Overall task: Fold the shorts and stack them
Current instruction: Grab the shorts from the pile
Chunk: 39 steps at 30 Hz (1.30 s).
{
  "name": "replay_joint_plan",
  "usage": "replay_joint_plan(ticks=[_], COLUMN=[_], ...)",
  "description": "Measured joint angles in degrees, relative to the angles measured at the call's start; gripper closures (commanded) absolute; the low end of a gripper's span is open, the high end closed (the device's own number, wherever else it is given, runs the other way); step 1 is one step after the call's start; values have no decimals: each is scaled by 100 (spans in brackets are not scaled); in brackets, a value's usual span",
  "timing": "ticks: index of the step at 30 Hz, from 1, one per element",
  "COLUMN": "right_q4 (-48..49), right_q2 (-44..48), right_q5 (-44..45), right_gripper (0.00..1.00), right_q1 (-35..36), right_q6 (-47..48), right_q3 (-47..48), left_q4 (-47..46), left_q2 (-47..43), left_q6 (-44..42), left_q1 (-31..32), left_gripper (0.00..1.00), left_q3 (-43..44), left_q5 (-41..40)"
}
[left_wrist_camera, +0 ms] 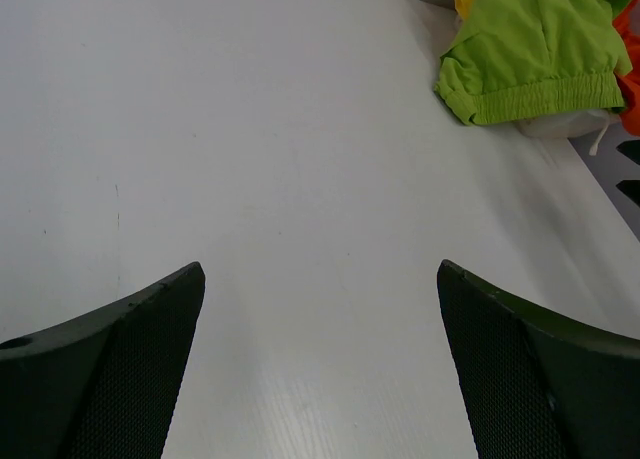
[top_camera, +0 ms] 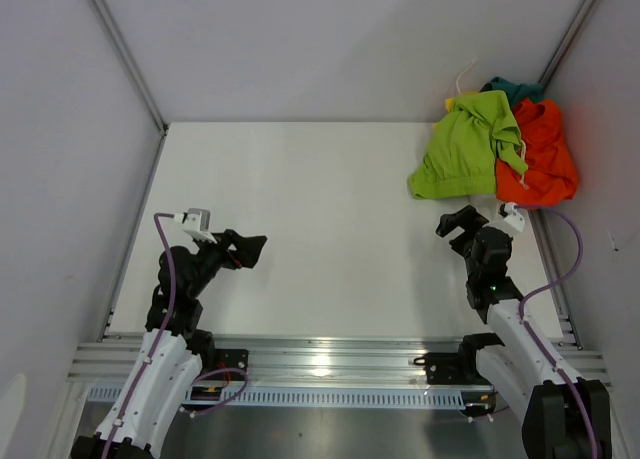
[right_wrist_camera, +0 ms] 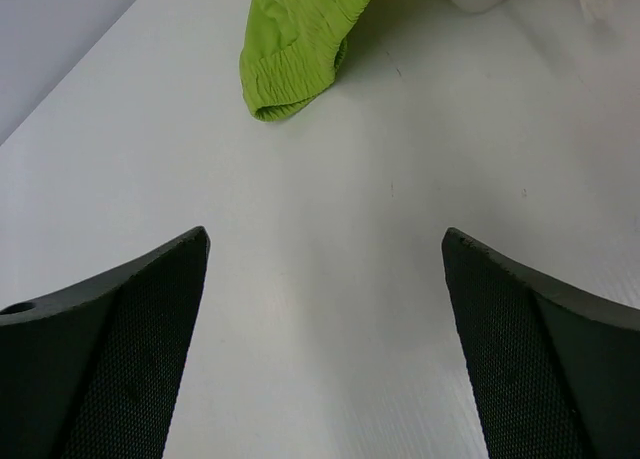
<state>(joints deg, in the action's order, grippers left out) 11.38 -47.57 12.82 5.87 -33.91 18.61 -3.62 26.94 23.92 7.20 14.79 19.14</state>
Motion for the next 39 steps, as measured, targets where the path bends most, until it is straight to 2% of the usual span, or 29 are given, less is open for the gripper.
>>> replay_joint_plan(ticks=[9,15,25,33,39], right_q4=[-129,-396,-37,654,1434], right_q2=[278,-144,-1534,-2870,-3729], right_q5=[85,155,387,870,1032], right_gripper=[0,1,1,1,4], right_q1=[-9,-13,-46,-66,-87], right_q6=[-190,-852,-1655,-1709,-1775], right_q3=[11,354,979,1550,1770], left_q4=[24,28,33,35,35], left_q2=[-2,-46,-31,-26,55], left_q6=[2,4,4,4,4], left_q1=[0,0,0,0,0], left_gripper=[1,1,1,1,1], left_q3=[0,0,0,0,0], left_q5=[-9,-7,9,9,9])
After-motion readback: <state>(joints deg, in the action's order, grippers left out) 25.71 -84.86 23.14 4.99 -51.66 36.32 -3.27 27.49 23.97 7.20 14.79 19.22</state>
